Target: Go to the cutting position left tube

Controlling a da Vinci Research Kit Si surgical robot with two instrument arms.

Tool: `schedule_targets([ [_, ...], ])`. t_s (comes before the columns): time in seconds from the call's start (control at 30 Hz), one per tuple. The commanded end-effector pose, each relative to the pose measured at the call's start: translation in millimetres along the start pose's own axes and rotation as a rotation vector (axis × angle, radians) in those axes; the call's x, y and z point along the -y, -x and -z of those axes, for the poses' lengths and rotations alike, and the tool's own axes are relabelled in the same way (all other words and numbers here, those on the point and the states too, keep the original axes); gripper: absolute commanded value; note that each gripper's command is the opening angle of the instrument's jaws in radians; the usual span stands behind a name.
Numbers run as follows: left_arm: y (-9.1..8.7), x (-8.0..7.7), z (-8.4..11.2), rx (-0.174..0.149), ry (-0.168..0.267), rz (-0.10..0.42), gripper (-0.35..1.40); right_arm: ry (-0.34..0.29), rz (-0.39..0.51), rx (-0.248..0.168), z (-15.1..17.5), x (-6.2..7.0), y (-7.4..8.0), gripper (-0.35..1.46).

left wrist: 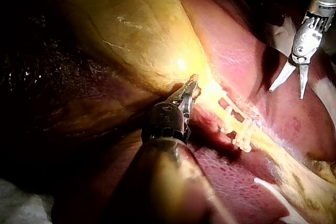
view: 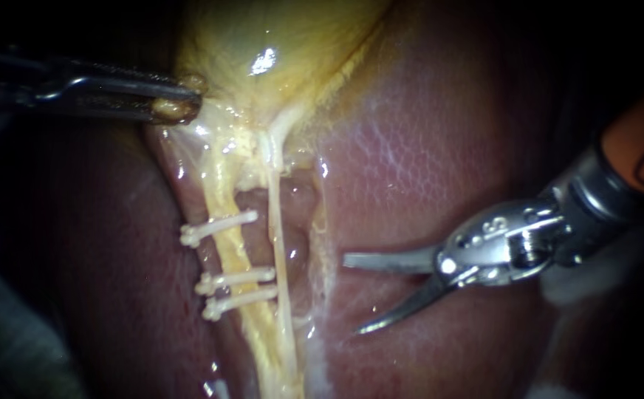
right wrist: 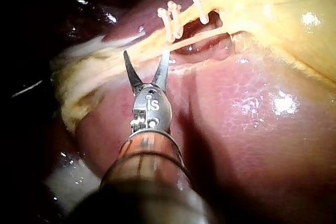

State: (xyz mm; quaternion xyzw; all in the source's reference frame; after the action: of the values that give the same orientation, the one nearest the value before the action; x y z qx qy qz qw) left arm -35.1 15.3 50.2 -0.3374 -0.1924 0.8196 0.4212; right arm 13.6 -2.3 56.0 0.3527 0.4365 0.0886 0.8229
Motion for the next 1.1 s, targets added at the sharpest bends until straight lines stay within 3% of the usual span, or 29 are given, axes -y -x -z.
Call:
schedule_targets([
  [0.03, 0.0, 0.0, 0.0, 0.000, -0.001, 0.000, -0.35, -0.009, -0.004, -0.004, -0.4, -0.3, -0.1, 1.42],
  [0.27, 0.0, -0.2, 0.0, 0.000, -0.002, 0.001, -0.35, -0.079, -0.042, -0.015, -3.5, -3.0, -0.5, 1.36],
  [0.53, 0.0, -0.2, 0.0, 0.000, -0.002, 0.001, -0.35, -0.138, -0.062, -0.017, -6.6, -5.4, 0.4, 1.31],
  [1.1, 0.0, -0.3, 0.0, 0.000, -0.003, 0.001, -0.35, -0.143, -0.073, -0.030, -8.8, -9.2, 3.8, 1.31],
])
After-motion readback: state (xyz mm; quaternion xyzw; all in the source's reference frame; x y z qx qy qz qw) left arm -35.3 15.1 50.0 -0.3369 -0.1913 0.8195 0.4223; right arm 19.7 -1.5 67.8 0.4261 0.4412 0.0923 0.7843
